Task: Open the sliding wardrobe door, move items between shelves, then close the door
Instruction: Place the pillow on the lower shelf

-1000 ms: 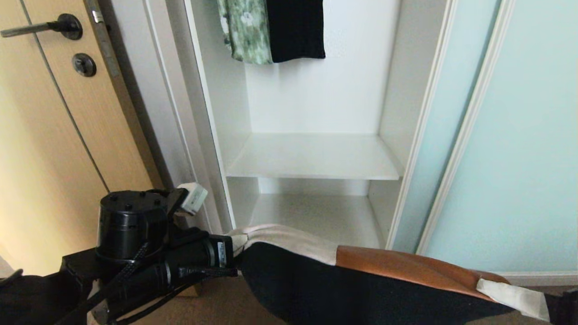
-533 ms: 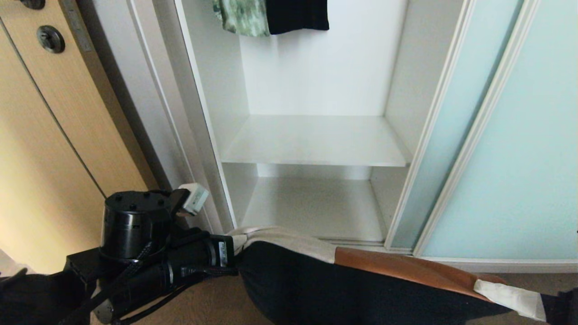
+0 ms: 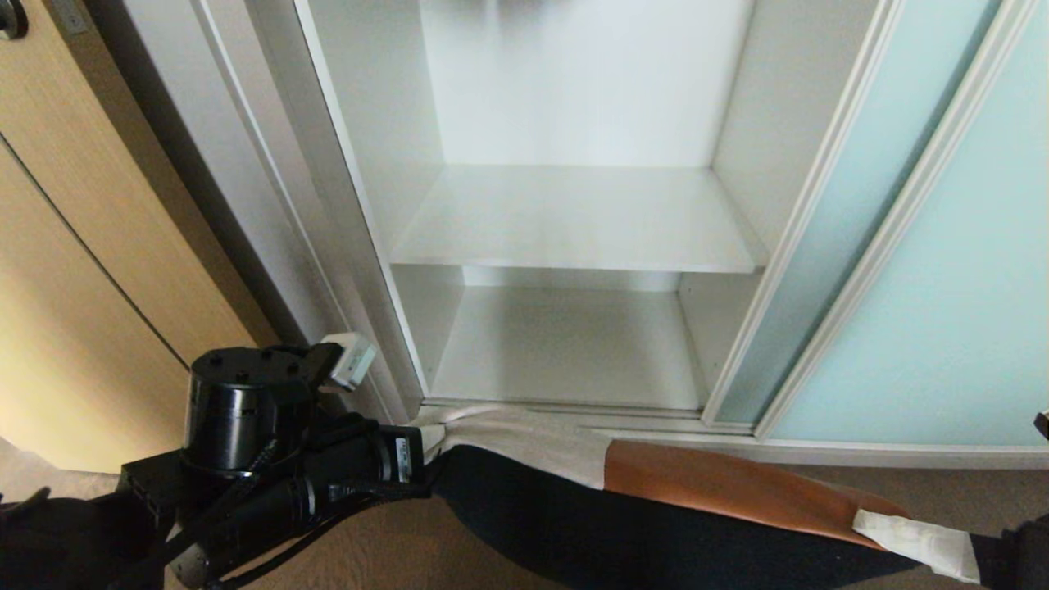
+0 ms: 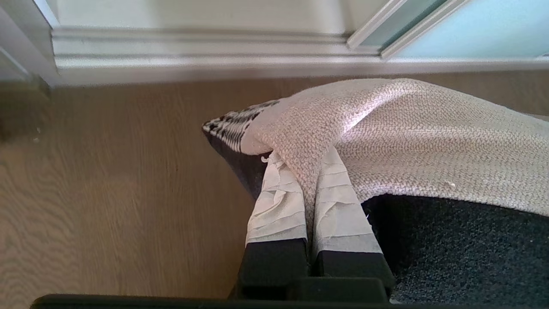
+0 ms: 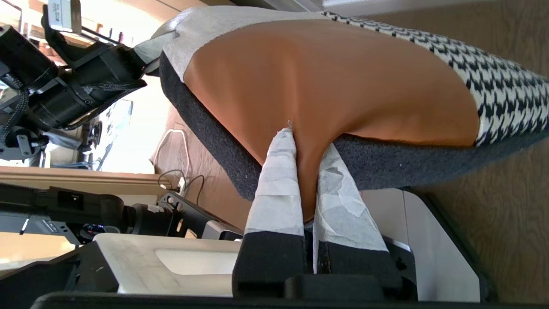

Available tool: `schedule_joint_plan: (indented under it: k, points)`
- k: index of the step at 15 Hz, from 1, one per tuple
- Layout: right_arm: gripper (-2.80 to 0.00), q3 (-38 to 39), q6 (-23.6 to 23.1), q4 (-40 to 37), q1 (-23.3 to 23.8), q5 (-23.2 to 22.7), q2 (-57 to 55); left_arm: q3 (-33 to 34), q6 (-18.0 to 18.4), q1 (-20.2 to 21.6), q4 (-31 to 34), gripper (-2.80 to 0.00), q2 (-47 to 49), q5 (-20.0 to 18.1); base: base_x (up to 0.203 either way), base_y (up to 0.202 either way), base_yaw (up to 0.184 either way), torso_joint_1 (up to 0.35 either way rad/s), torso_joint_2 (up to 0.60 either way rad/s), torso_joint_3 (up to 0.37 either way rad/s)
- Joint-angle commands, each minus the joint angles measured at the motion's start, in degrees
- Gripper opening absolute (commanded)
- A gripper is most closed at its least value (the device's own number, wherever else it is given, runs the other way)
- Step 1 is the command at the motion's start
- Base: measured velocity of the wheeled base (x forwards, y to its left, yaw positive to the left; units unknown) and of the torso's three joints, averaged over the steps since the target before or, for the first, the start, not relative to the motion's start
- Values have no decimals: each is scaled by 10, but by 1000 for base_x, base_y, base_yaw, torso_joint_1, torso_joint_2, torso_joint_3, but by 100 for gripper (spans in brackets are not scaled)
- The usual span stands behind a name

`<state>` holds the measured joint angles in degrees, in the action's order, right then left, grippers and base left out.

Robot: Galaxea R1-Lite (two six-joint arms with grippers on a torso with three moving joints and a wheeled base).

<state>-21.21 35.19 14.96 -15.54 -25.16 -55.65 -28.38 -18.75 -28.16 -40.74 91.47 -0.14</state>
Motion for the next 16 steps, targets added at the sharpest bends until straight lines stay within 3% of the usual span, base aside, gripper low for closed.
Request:
schedule_joint_plan:
  k: [1,16]
  points:
    - [-280,-1,1,1,0,-2,-3,-2,-2,-1,-2,-280,1,0,0,0,0,1,-2,-199]
    - [-280,-3,1,1,1,-2,-11,1,-2,-1,-2,-280,3,1,0,0,0,3,3,-199]
